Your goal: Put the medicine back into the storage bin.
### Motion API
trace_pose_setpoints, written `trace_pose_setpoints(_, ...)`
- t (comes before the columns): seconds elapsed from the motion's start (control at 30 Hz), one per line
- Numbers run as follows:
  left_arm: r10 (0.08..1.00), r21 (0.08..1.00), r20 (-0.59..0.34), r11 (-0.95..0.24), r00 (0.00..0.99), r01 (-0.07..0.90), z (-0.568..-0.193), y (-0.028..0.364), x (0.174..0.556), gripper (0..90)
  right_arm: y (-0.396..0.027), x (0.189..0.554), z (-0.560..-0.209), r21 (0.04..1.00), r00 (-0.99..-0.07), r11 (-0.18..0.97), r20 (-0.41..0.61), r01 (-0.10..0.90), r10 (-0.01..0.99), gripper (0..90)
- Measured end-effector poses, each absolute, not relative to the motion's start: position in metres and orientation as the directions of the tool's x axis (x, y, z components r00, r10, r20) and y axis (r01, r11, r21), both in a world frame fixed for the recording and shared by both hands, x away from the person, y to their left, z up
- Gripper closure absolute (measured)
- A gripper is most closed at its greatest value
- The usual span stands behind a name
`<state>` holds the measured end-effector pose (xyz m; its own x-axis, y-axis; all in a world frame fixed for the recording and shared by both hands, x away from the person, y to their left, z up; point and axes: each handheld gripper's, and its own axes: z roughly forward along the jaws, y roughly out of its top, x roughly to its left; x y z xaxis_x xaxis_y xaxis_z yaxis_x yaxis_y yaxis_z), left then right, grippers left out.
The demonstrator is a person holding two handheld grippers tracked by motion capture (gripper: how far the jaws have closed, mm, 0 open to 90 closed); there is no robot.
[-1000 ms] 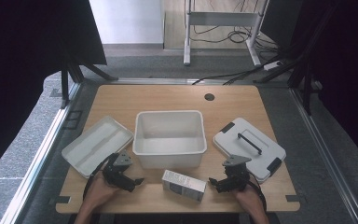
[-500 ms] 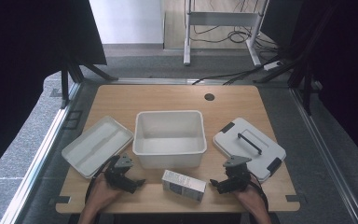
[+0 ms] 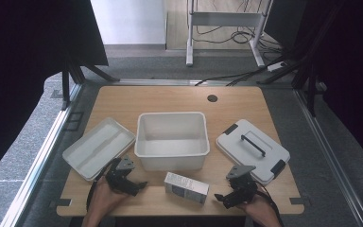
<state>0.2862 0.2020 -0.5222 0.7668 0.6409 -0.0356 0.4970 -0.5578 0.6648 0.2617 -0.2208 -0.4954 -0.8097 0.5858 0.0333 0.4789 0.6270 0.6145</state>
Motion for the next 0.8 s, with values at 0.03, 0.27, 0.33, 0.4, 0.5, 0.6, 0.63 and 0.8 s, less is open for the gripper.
trace_pose_setpoints(0.03,0.641,0.665,-0.036,-0.557,0.767,0.497,-0.522,0.202,0.286,0.0,-0.219,0.26,-0.493,0.612,-0.817,0.634,0.034,0.472,0.576,2.5)
trace_pose_setpoints(0.27,0.64,0.665,-0.036,-0.558,0.767,0.496,-0.522,0.202,0.286,0.0,-0.202,0.252,-0.478,0.584,-0.86,0.684,0.049,0.438,0.508,2.5)
trace_pose_setpoints(0.33,0.64,0.665,-0.036,-0.558,0.767,0.496,-0.522,0.202,0.286,0.0,-0.196,0.252,-0.474,0.57,-0.87,0.7,0.054,0.43,0.49,2.5)
trace_pose_setpoints(0.4,0.638,0.663,-0.034,-0.561,0.769,0.495,-0.522,0.202,0.286,0.0,-0.19,0.251,-0.469,0.559,-0.882,0.719,0.049,0.412,0.468,2.6)
trace_pose_setpoints(0.5,0.639,0.664,-0.035,-0.56,0.769,0.495,-0.522,0.202,0.286,0.0,-0.179,0.252,-0.461,0.539,-0.897,0.747,0.037,0.39,0.441,4.0)
trace_pose_setpoints(0.6,0.639,0.664,-0.035,-0.56,0.769,0.495,-0.522,0.202,0.286,0.0,-0.168,0.254,-0.456,0.51,-0.909,0.775,0.032,0.373,0.416,5.5)
trace_pose_setpoints(0.63,0.639,0.664,-0.035,-0.56,0.769,0.495,-0.522,0.202,0.286,0.0,-0.162,0.255,-0.455,0.496,-0.914,0.788,0.031,0.365,0.404,6.8)
trace_pose_setpoints(0.8,0.639,0.664,-0.035,-0.56,0.769,0.495,-0.522,0.202,0.286,0.0,-0.141,0.259,-0.451,0.435,-0.933,0.836,0.03,0.334,0.358,13.1)
